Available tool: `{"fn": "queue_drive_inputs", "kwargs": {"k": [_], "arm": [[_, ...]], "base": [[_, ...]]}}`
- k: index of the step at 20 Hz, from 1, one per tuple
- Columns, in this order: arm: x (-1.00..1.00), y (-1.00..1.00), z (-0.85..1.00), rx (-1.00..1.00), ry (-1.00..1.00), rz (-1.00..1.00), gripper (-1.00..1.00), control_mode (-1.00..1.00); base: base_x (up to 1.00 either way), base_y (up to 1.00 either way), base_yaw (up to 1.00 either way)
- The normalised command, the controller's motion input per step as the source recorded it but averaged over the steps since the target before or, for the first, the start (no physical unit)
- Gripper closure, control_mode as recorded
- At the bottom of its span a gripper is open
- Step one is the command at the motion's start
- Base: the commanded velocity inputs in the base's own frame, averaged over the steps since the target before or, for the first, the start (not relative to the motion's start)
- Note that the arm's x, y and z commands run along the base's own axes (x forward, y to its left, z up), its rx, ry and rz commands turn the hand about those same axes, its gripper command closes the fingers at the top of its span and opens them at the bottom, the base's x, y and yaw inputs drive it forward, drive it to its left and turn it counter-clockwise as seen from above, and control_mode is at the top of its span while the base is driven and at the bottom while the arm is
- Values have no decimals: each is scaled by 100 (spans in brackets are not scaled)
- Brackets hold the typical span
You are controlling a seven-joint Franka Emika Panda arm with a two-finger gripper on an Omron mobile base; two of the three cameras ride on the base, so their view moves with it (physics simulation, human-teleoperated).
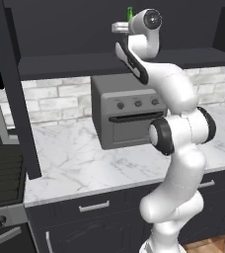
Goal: Open the cabinet directly in front. Then move the beer and the cup to the dining counter with the candle on it.
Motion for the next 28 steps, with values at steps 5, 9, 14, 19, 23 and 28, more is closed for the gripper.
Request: {"fn": "queue_drive_inputs", "kwargs": {"k": [5, 9, 14, 19, 23, 28], "arm": [[-100, 0, -44, 0, 0, 0, 100, -100], [-100, 0, -23, 0, -6, 0, 100, -100], [-100, 0, -9, 2, -8, 0, 100, -100], [-100, -1, 0, 7, -9, 0, 100, -100], [-100, -7, 0, 11, -1, -2, 100, -100], [-100, 0, -45, 2, 0, -1, 100, -100]], "base": [[0, 0, 0], [0, 0, 0], [0, 0, 0], [0, 0, 0], [0, 0, 0], [0, 0, 0]]}}
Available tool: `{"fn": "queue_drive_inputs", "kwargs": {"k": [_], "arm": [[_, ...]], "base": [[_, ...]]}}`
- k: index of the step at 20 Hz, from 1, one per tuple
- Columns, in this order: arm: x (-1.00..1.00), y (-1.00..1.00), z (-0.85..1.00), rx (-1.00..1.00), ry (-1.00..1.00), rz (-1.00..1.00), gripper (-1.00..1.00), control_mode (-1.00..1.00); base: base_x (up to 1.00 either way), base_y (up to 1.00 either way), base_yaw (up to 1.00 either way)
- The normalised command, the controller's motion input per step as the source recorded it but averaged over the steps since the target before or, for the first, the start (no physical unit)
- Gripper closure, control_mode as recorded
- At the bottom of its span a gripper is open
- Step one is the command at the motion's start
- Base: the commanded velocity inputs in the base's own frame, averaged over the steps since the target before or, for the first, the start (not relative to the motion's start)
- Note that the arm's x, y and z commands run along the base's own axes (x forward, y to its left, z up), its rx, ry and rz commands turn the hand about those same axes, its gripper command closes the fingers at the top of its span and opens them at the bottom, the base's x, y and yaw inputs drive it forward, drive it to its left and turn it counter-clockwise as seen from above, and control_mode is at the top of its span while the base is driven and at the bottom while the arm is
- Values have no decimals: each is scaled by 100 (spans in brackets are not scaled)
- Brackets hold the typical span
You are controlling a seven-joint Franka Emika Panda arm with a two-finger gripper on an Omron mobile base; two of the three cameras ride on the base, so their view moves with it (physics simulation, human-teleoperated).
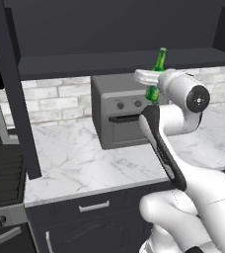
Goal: Open the cabinet directly in front. Then move the beer and the cup to the dining counter with the candle on it.
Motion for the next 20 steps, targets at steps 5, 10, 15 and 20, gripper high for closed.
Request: {"fn": "queue_drive_inputs", "kwargs": {"k": [5, 10, 15, 20], "arm": [[-100, -1, -100, -8, -5, -5, 100, -100], [-100, -20, -62, -3, -58, -17, 100, -100], [-9, 0, -3, 0, -2, 0, 100, -100], [0, 0, 0, 0, 0, 0, 100, 100]], "base": [[0, 0, 0], [0, 0, 0], [0, 0, 0], [-80, 0, -46]]}}
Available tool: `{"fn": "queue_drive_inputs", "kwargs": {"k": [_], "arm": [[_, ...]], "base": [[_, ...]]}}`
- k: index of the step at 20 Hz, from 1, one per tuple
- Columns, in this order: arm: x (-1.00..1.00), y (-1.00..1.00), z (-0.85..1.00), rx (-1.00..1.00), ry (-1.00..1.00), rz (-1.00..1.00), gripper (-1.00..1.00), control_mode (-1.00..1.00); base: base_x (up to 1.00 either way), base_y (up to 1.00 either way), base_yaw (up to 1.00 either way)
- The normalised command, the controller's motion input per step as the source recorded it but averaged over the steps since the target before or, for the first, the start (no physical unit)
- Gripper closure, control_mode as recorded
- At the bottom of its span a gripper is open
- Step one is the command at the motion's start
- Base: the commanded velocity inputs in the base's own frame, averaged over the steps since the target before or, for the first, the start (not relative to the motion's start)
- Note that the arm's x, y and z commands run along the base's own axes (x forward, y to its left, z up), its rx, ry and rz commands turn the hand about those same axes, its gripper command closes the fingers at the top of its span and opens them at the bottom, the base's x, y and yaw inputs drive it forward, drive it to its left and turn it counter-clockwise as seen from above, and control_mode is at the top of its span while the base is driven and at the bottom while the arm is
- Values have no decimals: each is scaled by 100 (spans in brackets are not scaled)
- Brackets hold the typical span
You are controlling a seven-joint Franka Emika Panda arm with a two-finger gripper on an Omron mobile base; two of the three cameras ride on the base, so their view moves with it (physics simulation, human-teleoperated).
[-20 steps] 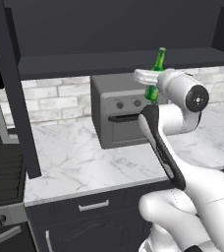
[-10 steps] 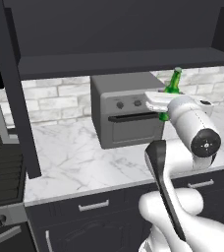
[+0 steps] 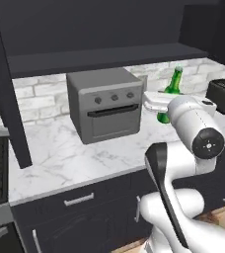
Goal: Open the cabinet directly in front. Then move the beer and the cup to the dining counter with the candle on it.
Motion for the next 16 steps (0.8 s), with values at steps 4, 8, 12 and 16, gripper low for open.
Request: {"fn": "queue_drive_inputs", "kwargs": {"k": [4, 8, 12, 16], "arm": [[0, 0, 0, 0, 0, 0, 100, 100], [0, 0, 0, 0, 0, 0, 100, 100], [0, 0, 0, 0, 0, 0, 100, 100], [0, 0, 0, 0, 0, 0, 100, 100]], "base": [[-65, 0, -83], [-49, 0, -90], [-46, 0, -90], [-50, 0, -89]]}}
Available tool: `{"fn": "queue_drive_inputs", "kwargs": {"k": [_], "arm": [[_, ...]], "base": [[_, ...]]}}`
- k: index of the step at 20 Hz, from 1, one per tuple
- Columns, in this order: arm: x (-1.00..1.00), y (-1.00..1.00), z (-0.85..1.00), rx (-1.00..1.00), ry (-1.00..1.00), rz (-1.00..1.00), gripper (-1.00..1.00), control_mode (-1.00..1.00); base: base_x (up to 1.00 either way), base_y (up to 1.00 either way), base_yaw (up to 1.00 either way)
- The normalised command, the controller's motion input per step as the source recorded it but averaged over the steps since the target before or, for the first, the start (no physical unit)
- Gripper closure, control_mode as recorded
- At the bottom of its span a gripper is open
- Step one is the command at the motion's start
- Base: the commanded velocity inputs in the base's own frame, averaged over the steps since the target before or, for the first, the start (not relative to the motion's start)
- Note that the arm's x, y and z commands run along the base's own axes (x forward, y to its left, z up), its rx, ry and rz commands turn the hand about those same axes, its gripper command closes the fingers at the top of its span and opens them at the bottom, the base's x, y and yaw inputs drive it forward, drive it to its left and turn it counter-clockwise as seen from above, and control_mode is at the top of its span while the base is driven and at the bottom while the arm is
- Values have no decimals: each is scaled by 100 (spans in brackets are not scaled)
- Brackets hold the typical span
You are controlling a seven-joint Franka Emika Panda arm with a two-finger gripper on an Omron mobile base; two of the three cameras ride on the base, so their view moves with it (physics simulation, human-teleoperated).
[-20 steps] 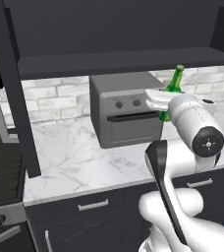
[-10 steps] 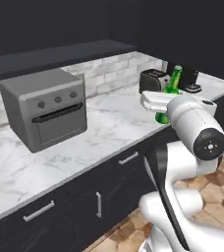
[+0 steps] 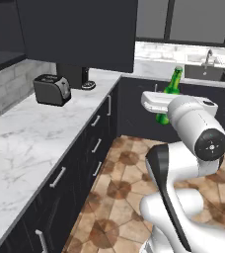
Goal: Open the cabinet directly in front. Then move the beer and the cup to the dining counter with the candle on it.
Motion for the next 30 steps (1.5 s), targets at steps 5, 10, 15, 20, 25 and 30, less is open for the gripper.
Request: {"fn": "queue_drive_inputs", "kwargs": {"k": [5, 10, 15, 20, 25, 30], "arm": [[0, 0, 0, 0, 0, 0, 100, 100], [0, 0, 0, 0, 0, 0, 100, 100], [0, 0, 0, 0, 0, 0, 100, 100], [0, 0, 0, 0, 0, 0, 100, 100], [0, 0, 0, 0, 0, 0, 100, 100], [0, 0, 0, 0, 0, 0, 100, 100]], "base": [[-49, -13, -65], [2, 0, -14], [78, 0, -6], [100, -7, -3], [98, -61, -12], [79, -97, -19]]}}
